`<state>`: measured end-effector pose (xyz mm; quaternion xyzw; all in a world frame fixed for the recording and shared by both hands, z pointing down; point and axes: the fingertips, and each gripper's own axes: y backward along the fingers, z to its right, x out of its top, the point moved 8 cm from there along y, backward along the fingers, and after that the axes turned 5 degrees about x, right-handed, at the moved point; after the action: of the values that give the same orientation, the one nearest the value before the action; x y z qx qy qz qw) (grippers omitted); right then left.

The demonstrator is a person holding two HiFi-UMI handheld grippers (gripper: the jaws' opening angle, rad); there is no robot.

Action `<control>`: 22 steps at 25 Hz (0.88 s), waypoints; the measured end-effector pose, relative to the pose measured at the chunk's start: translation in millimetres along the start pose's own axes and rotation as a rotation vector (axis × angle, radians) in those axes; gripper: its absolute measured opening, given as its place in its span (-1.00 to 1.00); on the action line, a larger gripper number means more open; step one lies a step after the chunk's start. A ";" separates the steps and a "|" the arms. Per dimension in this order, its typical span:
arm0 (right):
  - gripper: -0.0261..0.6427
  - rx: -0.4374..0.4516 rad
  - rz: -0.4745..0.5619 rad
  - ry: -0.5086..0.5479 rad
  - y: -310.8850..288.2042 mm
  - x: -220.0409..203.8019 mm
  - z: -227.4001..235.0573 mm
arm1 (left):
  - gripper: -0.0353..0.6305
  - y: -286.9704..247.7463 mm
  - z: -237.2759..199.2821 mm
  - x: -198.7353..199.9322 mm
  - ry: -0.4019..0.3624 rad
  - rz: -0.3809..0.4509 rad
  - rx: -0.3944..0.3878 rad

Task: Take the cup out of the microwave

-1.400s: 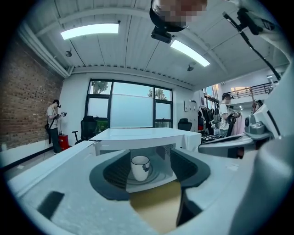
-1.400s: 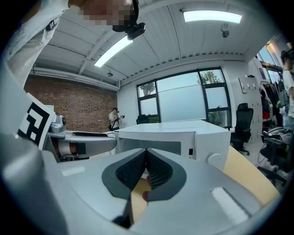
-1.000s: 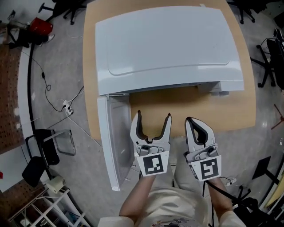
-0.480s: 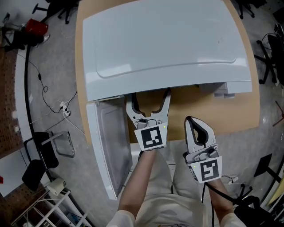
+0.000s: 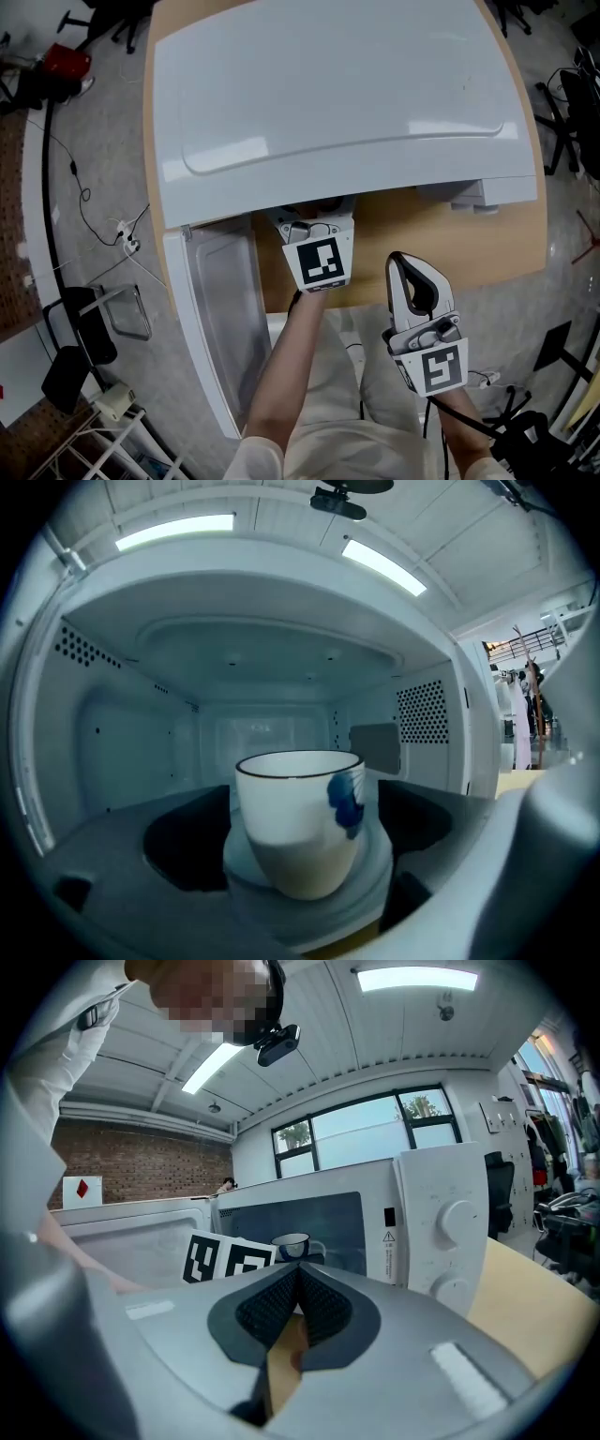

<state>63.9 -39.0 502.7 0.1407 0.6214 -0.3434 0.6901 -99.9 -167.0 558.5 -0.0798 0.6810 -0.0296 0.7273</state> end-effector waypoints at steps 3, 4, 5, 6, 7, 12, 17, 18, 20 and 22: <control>-0.90 -0.005 -0.002 0.003 -0.6 -0.1 2.1 | 0.57 -7.3 -2.3 -2.8 -0.001 -0.001 0.014; -0.90 -0.005 -0.004 0.005 -0.3 -0.4 3.0 | 0.56 -8.9 -2.6 -3.2 -0.006 -0.002 0.020; -0.90 -0.006 -0.007 0.006 0.3 -0.7 3.9 | 0.52 -9.7 -2.7 -3.6 -0.013 -0.005 0.027; -0.90 -0.008 -0.010 0.006 1.0 -1.0 4.3 | 0.47 -9.8 -2.9 -3.7 -0.020 -0.008 0.033; -0.90 -0.010 -0.012 0.006 1.4 -1.1 4.3 | 0.42 -9.5 -3.3 -3.4 -0.027 -0.010 0.037; -0.90 -0.015 -0.012 0.008 1.1 -1.1 2.4 | 0.29 -8.9 -4.4 -2.7 -0.047 -0.020 0.046; -0.90 -0.014 -0.012 0.017 3.3 1.3 2.5 | 0.28 -6.1 -5.2 -0.5 -0.058 -0.028 0.033; -0.90 -0.014 -0.009 0.019 3.6 2.7 2.5 | 0.28 -4.5 -6.3 1.6 -0.059 -0.024 0.031; -0.90 -0.017 -0.001 0.022 4.8 6.1 2.9 | 0.28 -1.0 -8.0 7.2 -0.058 -0.015 0.027; -0.90 -0.018 0.003 0.026 7.1 10.1 3.3 | 0.28 4.7 -7.3 12.7 -0.061 -0.009 0.019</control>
<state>70.9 -38.9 492.0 0.1398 0.6333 -0.3350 0.6835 -106.5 -164.9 544.8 -0.0768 0.6579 -0.0372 0.7483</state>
